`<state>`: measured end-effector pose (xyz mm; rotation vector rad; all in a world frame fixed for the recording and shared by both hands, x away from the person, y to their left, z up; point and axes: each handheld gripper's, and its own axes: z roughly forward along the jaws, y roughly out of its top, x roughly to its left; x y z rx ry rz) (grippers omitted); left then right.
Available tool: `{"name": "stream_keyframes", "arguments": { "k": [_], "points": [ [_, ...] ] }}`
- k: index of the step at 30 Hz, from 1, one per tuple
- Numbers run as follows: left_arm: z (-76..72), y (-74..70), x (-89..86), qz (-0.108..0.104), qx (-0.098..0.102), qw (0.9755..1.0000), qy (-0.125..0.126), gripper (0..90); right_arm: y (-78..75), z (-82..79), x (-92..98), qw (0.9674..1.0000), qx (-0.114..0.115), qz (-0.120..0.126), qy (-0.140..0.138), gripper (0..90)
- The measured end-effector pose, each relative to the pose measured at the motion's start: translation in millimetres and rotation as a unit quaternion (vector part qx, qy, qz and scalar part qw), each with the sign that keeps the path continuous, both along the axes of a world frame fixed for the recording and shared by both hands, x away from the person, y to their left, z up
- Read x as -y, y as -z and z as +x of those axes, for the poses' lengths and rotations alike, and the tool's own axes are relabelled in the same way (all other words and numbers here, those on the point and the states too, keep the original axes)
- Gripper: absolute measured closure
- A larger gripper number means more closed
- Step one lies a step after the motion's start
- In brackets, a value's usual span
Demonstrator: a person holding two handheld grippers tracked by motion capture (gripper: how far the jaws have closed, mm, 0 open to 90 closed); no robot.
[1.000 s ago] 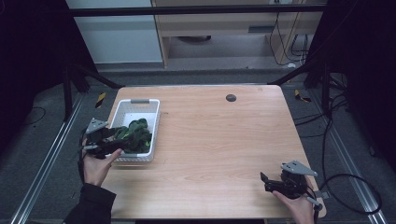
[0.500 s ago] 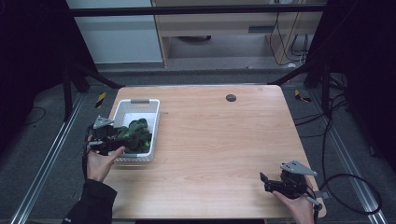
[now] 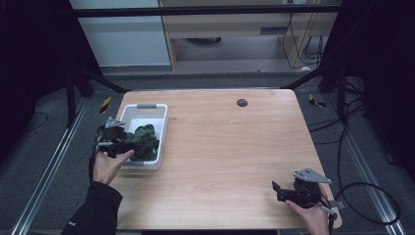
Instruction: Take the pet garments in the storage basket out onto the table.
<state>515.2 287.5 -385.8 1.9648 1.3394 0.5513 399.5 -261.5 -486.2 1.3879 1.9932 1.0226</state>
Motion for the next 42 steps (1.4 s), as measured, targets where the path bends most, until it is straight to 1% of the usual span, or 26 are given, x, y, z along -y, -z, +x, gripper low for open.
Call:
{"name": "stream_keyframes", "arguments": {
  "k": [2,3,5,6,7,11,12,14,16,23,30,33,37,38,39,42],
  "points": [
    [2.4,0.3,1.3,0.003,-0.006,1.0000,0.003,16.3,-0.4,-0.2,-0.3,1.0000,-0.004,0.003,0.000,8.1],
    [2.4,0.3,1.3,0.003,-0.006,1.0000,0.003,16.3,-0.3,-0.3,-0.3,1.0000,-0.004,0.003,0.000,8.0],
    [6.3,1.4,2.7,0.006,-0.014,0.9999,0.005,16.3,-0.2,-0.2,-0.1,1.0000,-0.004,0.002,0.000,8.0],
    [6.3,1.4,2.7,0.006,-0.014,0.9999,0.005,16.3,-0.2,-0.2,0.0,1.0000,-0.005,0.002,0.000,8.0],
    [9.1,2.2,3.2,0.012,-0.020,0.9997,0.006,16.3,-0.3,-0.1,0.2,1.0000,-0.005,0.003,0.000,8.0],
    [14.5,3.8,3.2,0.017,-0.031,0.9994,0.004,16.4,-0.1,0.0,0.4,1.0000,-0.006,0.005,0.000,8.0],
    [15.7,3.9,2.8,0.017,-0.033,0.9993,0.004,16.4,0.4,0.5,0.8,1.0000,-0.004,0.001,-0.001,8.0],
    [18.1,3.9,2.4,0.021,-0.038,0.9990,0.004,16.5,0.4,0.6,0.9,1.0000,-0.005,0.001,-0.002,8.0],
    [20.2,3.6,2.2,0.021,-0.039,0.9990,0.001,16.5,0.7,0.8,0.9,1.0000,-0.005,0.000,-0.002,8.0],
    [26.7,4.8,2.1,0.026,-0.052,0.9983,0.000,16.6,1.2,1.0,0.8,1.0000,-0.008,-0.001,-0.004,8.0],
    [33.1,11.0,3.6,0.029,-0.070,0.9971,-0.003,16.8,2.2,1.9,0.6,0.9999,-0.010,-0.002,-0.007,7.9],
    [35.5,13.3,4.5,0.031,-0.076,0.9966,-0.001,17.0,2.0,1.6,0.3,0.9999,-0.014,0.002,-0.007,7.9],
    [37.9,15.6,5.2,0.038,-0.083,0.9958,-0.001,17.3,2.5,1.8,0.2,0.9999,-0.015,0.001,-0.009,7.9],
    [39.3,17.4,5.4,0.040,-0.089,0.9952,-0.002,17.5,2.8,1.8,0.0,0.9998,-0.016,0.001,-0.009,7.9],
    [39.3,17.4,5.4,0.040,-0.089,0.9952,-0.002,17.6,2.9,1.8,-0.1,0.9998,-0.016,0.000,-0.010,7.9],
    [41.7,19.8,4.8,0.042,-0.098,0.9943,-0.002,18.5,3.1,1.9,-0.3,0.9998,-0.017,0.000,-0.010,7.8]
  ]
}}
